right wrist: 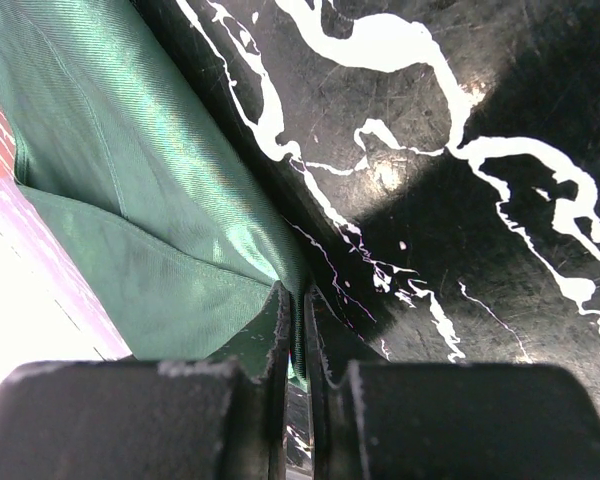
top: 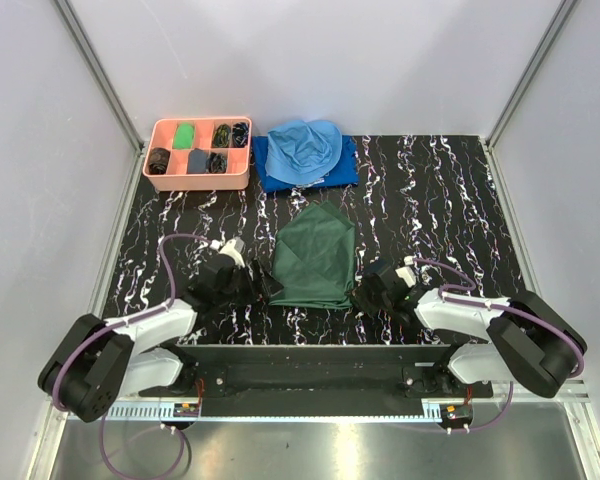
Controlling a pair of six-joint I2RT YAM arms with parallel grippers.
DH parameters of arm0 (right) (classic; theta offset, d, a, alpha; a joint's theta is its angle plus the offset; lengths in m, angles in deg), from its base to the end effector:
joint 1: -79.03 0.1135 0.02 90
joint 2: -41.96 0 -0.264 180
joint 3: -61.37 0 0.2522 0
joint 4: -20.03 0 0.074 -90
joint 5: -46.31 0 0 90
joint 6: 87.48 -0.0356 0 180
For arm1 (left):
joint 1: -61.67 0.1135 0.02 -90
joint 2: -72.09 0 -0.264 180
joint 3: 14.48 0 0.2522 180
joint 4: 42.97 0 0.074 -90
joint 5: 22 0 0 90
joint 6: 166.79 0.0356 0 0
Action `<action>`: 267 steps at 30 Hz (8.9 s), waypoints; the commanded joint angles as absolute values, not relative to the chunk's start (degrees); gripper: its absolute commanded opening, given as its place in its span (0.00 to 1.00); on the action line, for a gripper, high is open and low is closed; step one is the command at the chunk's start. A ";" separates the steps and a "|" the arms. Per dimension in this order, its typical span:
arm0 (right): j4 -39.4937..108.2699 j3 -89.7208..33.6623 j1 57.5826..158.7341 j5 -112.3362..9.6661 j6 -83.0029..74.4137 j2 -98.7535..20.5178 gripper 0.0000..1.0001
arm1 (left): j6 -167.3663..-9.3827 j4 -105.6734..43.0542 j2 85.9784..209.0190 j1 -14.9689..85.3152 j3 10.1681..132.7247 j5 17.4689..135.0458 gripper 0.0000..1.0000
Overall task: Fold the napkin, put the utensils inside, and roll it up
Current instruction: Roll the napkin with the utensil
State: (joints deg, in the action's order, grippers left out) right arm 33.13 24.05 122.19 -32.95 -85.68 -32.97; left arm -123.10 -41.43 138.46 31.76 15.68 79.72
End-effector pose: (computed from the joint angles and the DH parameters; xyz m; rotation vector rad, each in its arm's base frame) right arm 0.1651 0.1458 0.1302 1.0747 2.3645 0.7439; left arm 0.1730 -0.1079 0.1397 -0.2213 2.3778 -0.9145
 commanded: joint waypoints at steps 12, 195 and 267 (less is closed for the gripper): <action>35.73 23.35 122.71 -29.46 -84.84 -34.68 0.00 | -130.84 -56.62 146.45 31.97 11.32 87.51 0.49; 46.81 -7.36 125.06 -55.41 2.17 -46.47 0.81 | -100.52 -34.48 149.52 32.14 29.77 79.16 0.00; 58.66 -20.77 117.53 -95.63 3.49 -76.51 0.00 | -100.09 -25.34 151.21 37.15 38.48 81.62 0.53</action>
State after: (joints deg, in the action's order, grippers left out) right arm 57.91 -19.68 118.28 -92.42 2.92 -74.28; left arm -101.09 -23.14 154.33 36.96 36.97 83.68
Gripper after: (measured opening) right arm 0.012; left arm 0.465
